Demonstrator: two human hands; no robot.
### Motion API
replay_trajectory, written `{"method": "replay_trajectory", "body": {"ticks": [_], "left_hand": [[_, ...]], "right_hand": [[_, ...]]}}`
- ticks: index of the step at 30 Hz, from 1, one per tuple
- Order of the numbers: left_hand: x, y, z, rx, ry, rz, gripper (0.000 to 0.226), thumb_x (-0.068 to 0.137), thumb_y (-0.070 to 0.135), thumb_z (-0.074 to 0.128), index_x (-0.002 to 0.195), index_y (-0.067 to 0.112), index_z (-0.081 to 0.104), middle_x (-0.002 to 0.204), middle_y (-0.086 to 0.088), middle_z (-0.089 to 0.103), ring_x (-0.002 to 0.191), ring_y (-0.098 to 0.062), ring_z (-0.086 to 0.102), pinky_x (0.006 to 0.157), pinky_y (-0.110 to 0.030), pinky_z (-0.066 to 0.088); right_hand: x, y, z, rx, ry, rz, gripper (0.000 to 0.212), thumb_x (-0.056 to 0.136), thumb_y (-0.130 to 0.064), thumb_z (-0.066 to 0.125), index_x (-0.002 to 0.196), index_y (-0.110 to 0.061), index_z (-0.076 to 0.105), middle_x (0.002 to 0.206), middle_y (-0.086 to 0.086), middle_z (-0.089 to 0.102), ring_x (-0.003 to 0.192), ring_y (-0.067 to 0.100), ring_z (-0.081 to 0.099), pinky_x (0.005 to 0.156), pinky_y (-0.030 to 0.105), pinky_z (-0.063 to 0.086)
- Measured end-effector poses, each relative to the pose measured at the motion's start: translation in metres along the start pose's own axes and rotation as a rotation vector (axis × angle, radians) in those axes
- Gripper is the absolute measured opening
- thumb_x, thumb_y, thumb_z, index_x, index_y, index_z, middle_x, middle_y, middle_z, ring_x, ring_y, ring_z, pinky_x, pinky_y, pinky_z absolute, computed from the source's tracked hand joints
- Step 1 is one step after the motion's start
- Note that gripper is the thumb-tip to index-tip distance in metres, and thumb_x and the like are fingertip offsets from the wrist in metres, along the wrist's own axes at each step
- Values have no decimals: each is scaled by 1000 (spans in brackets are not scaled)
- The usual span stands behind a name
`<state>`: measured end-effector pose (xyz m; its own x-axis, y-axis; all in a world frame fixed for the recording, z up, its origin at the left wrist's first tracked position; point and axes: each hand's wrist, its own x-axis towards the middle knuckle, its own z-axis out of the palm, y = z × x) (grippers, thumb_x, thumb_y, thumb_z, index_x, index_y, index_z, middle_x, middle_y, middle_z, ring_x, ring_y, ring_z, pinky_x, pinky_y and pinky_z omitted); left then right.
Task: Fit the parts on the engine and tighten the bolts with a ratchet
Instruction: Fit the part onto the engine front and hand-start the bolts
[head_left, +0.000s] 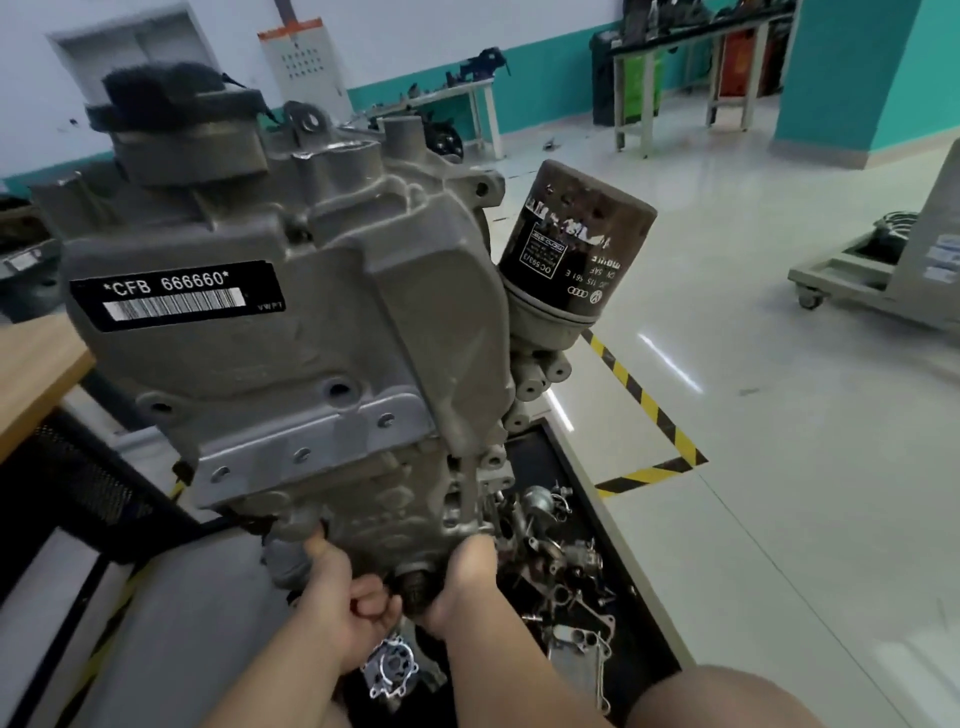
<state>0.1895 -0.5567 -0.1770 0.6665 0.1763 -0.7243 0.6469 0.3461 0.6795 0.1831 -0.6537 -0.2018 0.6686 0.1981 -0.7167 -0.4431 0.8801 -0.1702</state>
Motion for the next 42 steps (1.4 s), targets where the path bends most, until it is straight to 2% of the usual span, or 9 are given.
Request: {"method": "replay_trajectory", "body": {"ticks": [4,8,11,18,24,28,35,38,42], "left_hand": [[-1,2,-7,40,-43,28,59,91,67,23,63,18,40,34,6,18,26,-7,11,37,-15,37],[-4,4,-7,88,-57,47,61,89,70,23,57,19,34,35,7,19,26,-8,11,36,-15,34],[-6,4,-5,84,-80,58,56,93,64,20,62,20,34,35,7,18,26,-7,12,37,-14,35],[-6,1,3,185,-20,98,64,90,73,14,70,18,40,34,7,21,26,-8,14,40,-17,35],[-7,2,9,114,-27,104,60,89,72,18,73,20,43,34,7,19,25,-8,13,44,-18,34],[-11,5,7,40,-109,92,57,89,72,23,74,22,45,35,8,18,26,-7,13,40,-15,34],[-26,11,-11,80,-168,44,51,100,55,24,76,15,46,38,7,24,28,-8,19,40,-19,36],[-46,25,-36,31,-57,249,40,101,40,41,81,8,54,46,2,35,36,-11,31,44,-24,35],[-104,56,-52,-253,369,1122,5,89,32,51,88,31,56,71,7,56,50,-4,50,43,-10,39]], "right_hand": [[1,-7,15,54,39,-49,64,100,-52,24,118,-9,68,113,17,70,108,34,64,98,44,50],[1,-7,18,38,80,-9,62,98,-56,25,101,-14,71,95,8,72,74,24,64,63,27,50],[-1,-7,19,-8,99,3,60,98,-54,22,109,-16,67,111,8,69,86,24,60,64,23,39],[-10,-11,3,-270,-2,45,51,87,-51,30,91,-15,67,83,11,71,66,25,64,69,27,45],[1,0,-17,-282,-10,-13,80,90,-74,19,108,-12,68,91,13,76,78,27,70,69,30,49],[5,19,-27,-297,32,-87,64,97,-65,26,113,-15,62,78,6,76,69,21,71,57,24,51],[11,16,-24,-386,-47,-144,74,96,-67,17,115,-16,66,100,11,76,99,29,68,85,43,53],[17,14,-25,-377,-54,-126,74,95,-70,17,118,-18,63,97,10,76,90,29,72,70,43,57],[14,15,-18,-326,-46,-140,70,94,-71,19,113,-21,63,89,10,76,81,32,72,52,42,56]]}}
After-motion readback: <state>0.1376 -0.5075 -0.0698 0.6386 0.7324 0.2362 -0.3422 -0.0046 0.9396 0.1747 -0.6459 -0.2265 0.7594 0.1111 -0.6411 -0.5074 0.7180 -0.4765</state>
